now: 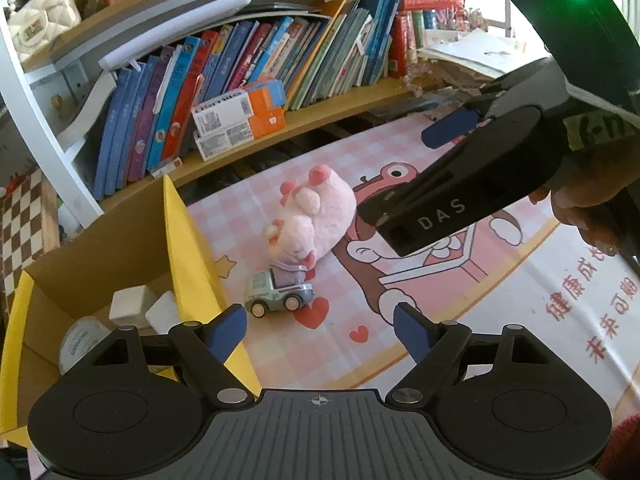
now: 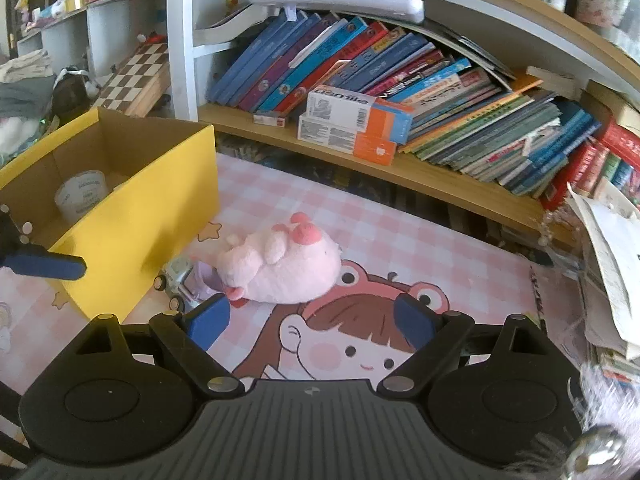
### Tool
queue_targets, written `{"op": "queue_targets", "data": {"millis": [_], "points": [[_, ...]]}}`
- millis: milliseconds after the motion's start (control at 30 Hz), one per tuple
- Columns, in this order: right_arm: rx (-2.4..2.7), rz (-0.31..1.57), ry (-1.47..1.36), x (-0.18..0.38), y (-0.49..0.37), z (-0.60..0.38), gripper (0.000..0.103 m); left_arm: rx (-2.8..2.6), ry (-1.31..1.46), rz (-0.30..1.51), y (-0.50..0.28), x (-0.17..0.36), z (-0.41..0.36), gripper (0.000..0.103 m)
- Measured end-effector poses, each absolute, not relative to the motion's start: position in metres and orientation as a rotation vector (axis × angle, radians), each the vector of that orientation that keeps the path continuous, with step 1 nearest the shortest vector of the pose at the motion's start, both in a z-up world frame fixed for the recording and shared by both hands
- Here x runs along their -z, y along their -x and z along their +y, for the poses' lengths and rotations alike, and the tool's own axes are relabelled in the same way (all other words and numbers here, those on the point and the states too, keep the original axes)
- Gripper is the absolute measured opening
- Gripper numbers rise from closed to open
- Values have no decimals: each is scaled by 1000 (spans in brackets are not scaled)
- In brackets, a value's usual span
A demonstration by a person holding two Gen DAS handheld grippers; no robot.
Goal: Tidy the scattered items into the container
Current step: 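Close the left tool on the grey toy truck while the right tool grasps the pink plush pig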
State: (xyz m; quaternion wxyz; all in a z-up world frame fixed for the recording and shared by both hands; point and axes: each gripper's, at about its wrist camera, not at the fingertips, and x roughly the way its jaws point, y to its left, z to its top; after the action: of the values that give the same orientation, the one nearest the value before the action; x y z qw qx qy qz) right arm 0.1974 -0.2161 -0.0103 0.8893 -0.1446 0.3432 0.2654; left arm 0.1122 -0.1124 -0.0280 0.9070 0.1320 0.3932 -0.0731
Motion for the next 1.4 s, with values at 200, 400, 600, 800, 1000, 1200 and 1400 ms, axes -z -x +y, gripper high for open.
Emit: {"op": "queue_targets", "data": {"millis": [200, 400, 600, 800, 1000, 1200, 1400], "points": [[-550, 720, 264, 11, -222, -212, 89, 147, -266, 790, -125, 36, -113, 83], [-565, 747, 212, 19, -243, -201, 89, 119, -284, 792, -142, 49, -115, 79], [-583, 780, 206, 33, -258, -187, 89, 78, -330, 807, -160, 61, -118, 79], [-588, 804, 212, 45, -271, -176, 91, 42, -429, 806, -176, 72, -121, 80], [-607, 819, 216, 53, -279, -166, 92, 44, -575, 851, -189, 90, -132, 81], [-627, 834, 208, 60, -286, -161, 95, 59, -596, 898, -196, 101, -132, 80], [-642, 848, 183, 66, -293, -158, 96, 59, -576, 901, -201, 103, -129, 80]]}}
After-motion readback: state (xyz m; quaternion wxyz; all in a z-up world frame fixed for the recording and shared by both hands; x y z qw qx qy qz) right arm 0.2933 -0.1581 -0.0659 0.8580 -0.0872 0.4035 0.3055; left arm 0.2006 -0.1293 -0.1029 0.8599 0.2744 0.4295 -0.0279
